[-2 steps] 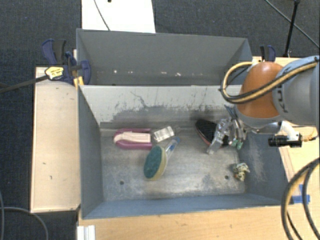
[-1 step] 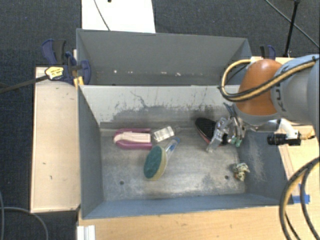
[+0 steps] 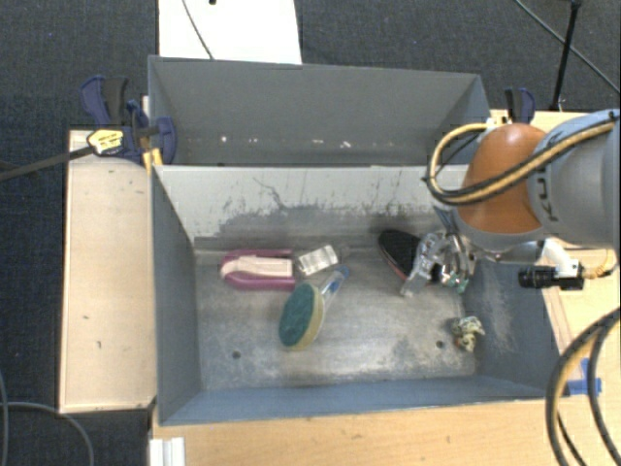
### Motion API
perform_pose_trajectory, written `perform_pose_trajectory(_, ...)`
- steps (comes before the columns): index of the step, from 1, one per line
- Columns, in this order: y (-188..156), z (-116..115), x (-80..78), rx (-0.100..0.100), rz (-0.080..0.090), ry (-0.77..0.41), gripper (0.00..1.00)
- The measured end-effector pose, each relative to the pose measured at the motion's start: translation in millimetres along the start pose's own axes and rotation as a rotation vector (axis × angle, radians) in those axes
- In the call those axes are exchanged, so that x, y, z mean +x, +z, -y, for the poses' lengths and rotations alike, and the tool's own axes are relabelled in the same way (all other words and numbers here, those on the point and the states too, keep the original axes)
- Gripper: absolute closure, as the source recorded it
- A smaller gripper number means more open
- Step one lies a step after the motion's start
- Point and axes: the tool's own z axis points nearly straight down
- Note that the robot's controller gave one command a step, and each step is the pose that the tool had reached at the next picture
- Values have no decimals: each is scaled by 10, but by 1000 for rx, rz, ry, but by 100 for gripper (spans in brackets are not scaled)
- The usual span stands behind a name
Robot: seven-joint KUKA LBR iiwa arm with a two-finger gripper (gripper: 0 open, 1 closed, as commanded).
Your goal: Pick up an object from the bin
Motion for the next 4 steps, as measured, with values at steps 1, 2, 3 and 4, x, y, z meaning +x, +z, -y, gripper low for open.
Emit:
perform_pose_trajectory(1,-7,-184,-23,16,-18,34,100)
perform_pose_trajectory(2,-3,-162,34,7,-5,61,100)
perform_pose_trajectory(3,5,-181,-60,14,-25,74,100)
perform_pose_trajectory(4,-10,-199,140,2,5,104,100)
